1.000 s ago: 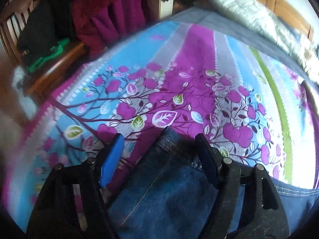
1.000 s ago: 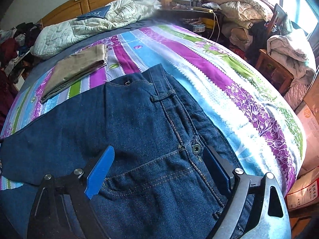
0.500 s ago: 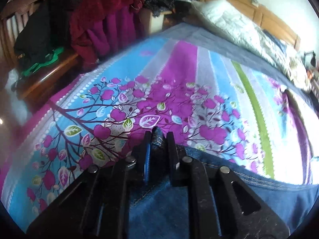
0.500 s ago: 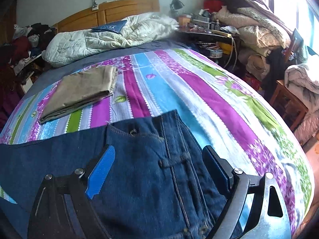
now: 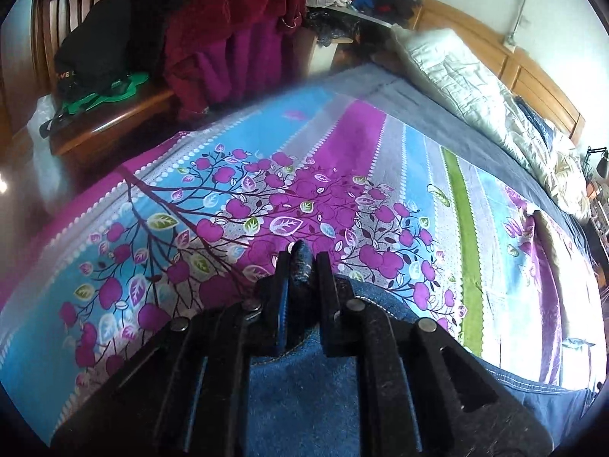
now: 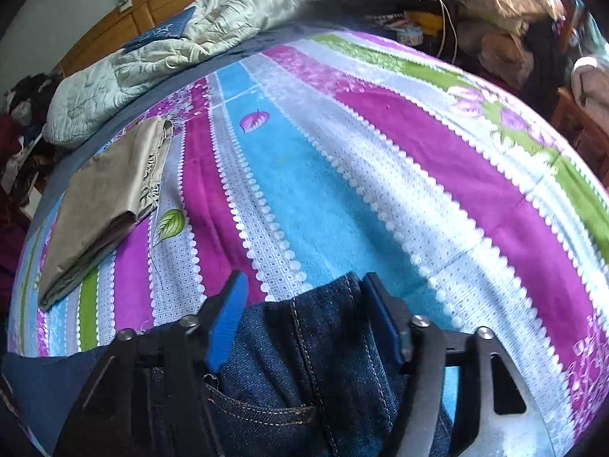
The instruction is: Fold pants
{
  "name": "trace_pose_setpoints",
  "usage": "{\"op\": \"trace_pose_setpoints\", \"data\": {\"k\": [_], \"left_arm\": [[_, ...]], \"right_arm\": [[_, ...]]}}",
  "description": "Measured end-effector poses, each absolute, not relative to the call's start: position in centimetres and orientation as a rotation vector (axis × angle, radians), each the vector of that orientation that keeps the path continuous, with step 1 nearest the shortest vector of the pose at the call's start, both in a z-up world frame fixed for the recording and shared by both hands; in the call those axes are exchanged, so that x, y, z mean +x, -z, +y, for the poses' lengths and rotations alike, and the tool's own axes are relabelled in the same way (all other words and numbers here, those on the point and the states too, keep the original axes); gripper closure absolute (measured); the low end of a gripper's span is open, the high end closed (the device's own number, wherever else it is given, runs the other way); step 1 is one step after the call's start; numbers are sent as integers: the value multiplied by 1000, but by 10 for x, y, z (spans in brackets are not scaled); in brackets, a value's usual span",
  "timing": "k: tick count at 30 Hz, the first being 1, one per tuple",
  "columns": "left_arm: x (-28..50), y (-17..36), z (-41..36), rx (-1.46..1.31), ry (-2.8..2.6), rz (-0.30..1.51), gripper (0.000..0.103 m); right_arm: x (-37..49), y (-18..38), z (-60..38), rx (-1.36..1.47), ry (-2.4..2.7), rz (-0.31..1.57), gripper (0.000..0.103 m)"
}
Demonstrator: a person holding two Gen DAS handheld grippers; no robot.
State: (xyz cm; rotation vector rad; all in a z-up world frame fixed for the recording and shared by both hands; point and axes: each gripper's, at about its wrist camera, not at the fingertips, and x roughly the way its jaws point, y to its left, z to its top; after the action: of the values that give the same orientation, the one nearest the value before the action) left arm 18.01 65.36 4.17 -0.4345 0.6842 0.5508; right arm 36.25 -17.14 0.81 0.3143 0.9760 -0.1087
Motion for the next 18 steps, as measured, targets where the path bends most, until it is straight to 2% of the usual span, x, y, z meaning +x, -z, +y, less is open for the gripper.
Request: {"op": "trace_pose_setpoints", "data": {"k": [1, 3, 10, 18], "left_arm": [[180, -41, 653, -435, -553, 684, 90], [178, -42, 652, -442, -562, 684, 90], [161, -55, 651, -506, -568, 633, 90], [53, -110, 635, -565, -466, 438, 90]], "right_arm": [[360, -3, -174, 311, 136, 986, 65], [353, -1, -183, 371, 118, 959, 70], [316, -56, -181, 405, 40, 862, 73], [155, -147, -202, 431, -73, 762, 73]]}}
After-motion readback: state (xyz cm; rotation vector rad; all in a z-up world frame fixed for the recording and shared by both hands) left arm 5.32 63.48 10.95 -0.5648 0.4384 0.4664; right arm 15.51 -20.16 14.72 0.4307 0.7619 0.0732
